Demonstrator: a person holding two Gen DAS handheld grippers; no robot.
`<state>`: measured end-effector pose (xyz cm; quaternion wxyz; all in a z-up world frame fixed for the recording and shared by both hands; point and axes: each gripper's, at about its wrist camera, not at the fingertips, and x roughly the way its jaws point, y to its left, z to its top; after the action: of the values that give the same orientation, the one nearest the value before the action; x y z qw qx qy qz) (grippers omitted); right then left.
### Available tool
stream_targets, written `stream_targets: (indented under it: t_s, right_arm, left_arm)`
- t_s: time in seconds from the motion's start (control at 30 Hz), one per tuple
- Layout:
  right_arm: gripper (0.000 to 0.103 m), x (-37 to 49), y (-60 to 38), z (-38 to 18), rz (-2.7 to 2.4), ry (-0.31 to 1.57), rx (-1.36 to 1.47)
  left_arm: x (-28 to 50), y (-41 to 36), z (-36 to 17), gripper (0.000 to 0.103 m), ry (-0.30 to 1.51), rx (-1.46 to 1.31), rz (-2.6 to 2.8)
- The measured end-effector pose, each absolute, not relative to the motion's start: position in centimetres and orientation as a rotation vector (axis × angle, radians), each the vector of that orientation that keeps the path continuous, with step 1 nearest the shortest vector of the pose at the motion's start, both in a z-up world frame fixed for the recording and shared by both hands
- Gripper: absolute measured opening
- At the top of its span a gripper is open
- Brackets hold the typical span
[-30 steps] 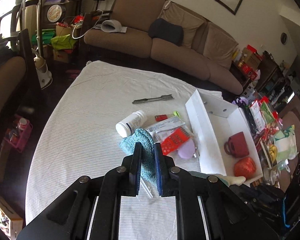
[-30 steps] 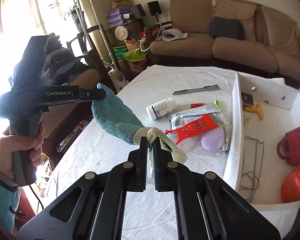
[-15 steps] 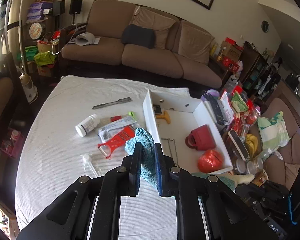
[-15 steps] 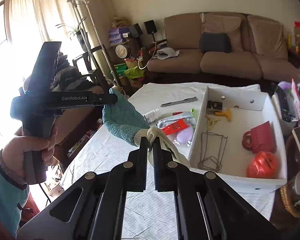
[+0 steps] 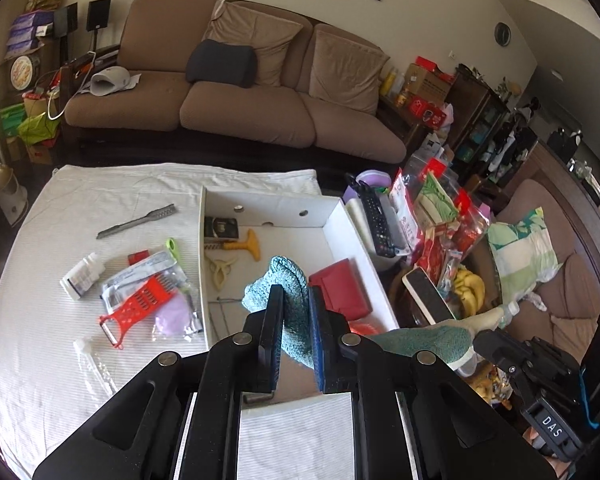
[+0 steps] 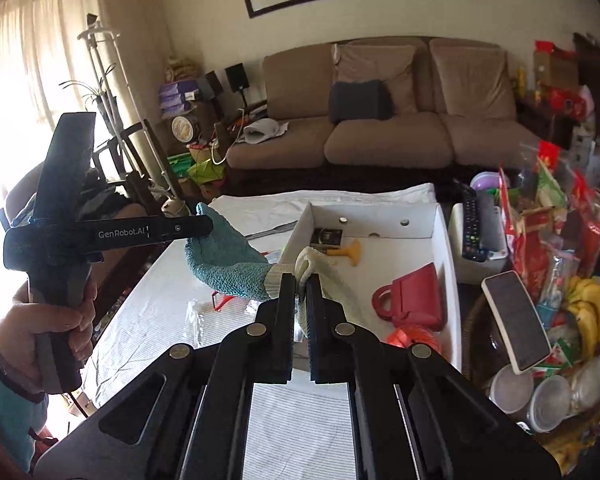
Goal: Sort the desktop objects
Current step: 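Lift the blue knit towel with both grippers and carry it over the box, then lower the towel into the box and open the right gripper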
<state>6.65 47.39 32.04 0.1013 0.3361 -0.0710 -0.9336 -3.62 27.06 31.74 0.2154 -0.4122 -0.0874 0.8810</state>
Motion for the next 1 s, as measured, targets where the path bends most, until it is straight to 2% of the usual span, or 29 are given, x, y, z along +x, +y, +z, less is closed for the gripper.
stream_targets:
  t_s: [0.3,0.37,0.53,0.6,0.73,0.87,1.0]
  right_arm:
    - [0.001,-4.2,53.8,27.7,-2.812,-0.207,1.129]
    - [0.001,-6.7,54.3,25.7,-2.795,-0.202,1.195]
    - [0.005,-9.5,53.6,21.3,-2.721,-0.137,1.243]
    - [0.022,-9.8,52.4,19.6,-2.687,-0.091,1.252]
    - [0.040,-10.1,49.9,16.8,-2.682,-0.005,1.247]
    - [0.060,-10.8,49.2,14.8,-2.645,-0.071,1.241]
    - [0.061,-10.2,48.8,13.9,-2.589,-0.210,1.179]
  left_arm:
    - [-12.9,34.2,26.1,0.012,-0.210,-1.264,2.376]
    - [-14.8,35.7,24.1,0.012,-0.145,-1.303,2.379]
    - [-17.2,36.9,21.6,0.012,-0.144,-1.312,2.341]
    - [-17.7,36.8,21.6,0.012,-0.159,-1.310,2.333]
    - [-17.9,36.8,22.6,0.012,-0.179,-1.291,2.324]
    - [-17.3,37.0,24.6,0.012,-0.191,-1.254,2.318]
    - [-16.5,36.9,26.9,0.012,-0.193,-1.205,2.319]
